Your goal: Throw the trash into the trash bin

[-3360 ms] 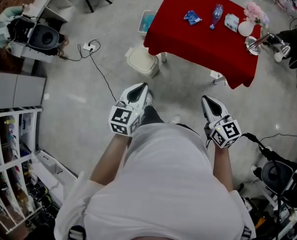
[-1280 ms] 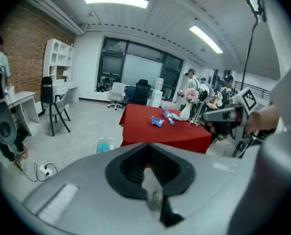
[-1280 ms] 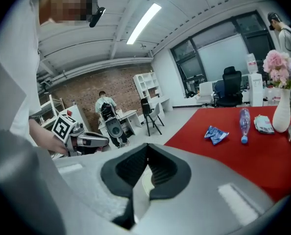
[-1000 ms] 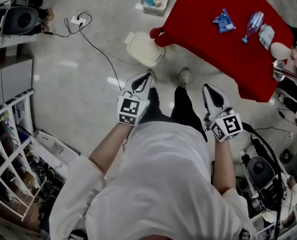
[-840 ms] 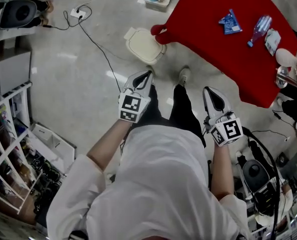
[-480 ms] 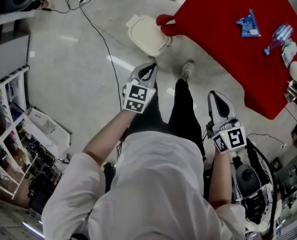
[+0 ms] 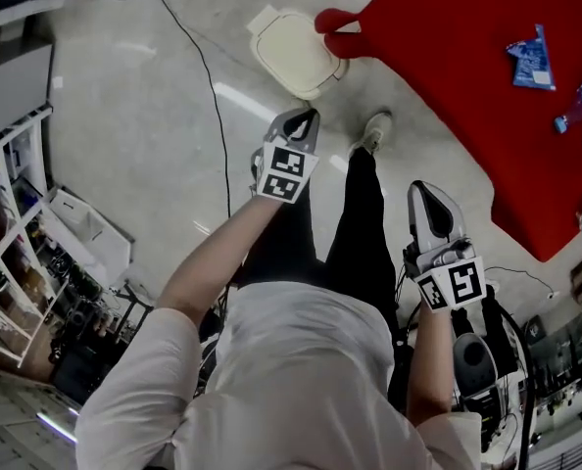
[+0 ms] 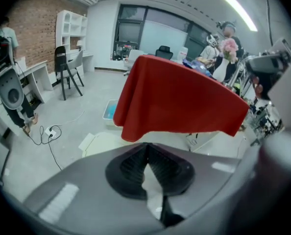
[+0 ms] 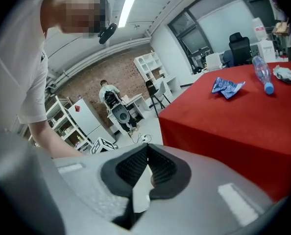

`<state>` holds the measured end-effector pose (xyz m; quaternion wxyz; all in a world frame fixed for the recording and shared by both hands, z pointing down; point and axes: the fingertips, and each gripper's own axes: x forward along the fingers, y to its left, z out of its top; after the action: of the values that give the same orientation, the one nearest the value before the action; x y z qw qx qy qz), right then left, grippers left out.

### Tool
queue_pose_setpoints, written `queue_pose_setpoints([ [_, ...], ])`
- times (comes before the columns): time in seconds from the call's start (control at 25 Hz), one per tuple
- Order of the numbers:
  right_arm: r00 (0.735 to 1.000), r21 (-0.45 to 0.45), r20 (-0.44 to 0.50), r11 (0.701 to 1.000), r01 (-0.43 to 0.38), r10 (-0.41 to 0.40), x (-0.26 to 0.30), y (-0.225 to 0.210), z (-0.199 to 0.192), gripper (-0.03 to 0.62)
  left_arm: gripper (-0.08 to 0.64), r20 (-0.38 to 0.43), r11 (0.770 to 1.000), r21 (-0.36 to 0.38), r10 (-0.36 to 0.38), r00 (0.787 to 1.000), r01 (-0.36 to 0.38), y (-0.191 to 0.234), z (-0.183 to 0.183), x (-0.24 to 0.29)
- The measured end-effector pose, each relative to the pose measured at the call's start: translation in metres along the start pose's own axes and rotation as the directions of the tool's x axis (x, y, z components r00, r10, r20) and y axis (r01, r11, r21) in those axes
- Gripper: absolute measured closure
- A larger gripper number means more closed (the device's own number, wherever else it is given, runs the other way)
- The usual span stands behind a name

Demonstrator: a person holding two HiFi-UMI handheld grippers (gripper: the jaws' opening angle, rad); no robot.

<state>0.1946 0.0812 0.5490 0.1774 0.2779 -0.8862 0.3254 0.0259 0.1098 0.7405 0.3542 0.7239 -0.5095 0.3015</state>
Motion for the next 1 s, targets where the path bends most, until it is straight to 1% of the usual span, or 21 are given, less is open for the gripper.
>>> queue_pose_setpoints([
  [0.28, 1.0, 0.014, 0.001, 1.0, -0.017, 0.017, 0.025, -0.016, -0.02, 0.592, 0.557, -0.066, 0.999, -0.012, 0.041, 0.997, -0.042, 0.01, -0.047, 0.07],
  [0.52, 0.999, 0.047, -0.023, 0.999, -0.027, 0.028, 0.042, -0.036, -0.057, 0.592, 0.557, -0.115, 0.996, -0.016, 0.09, 0.989, -0.092, 0.023, -0.085, 0.126],
  [0.68, 0.999, 0.066, -0.038, 0.997, -0.033, 0.036, 0.052, -0.048, -0.078, 0.592, 0.557, -0.15, 0.994, 0.002, 0.111, 0.982, -0.112, 0.029, -0.107, 0.162],
  [0.84, 0.999, 0.083, -0.039, 0.996, -0.029, 0.033, 0.057, -0.061, -0.088, 0.592, 0.557, -0.199, 0.989, 0.017, 0.148, 0.969, -0.147, 0.033, -0.125, 0.189],
  [1.0, 0.999, 0.097, -0.044, 0.995, -0.028, 0.032, 0.061, -0.07, -0.099, 0.592, 0.557, -0.252, 0.979, 0.031, 0.201, 0.947, -0.2, 0.039, -0.141, 0.211],
])
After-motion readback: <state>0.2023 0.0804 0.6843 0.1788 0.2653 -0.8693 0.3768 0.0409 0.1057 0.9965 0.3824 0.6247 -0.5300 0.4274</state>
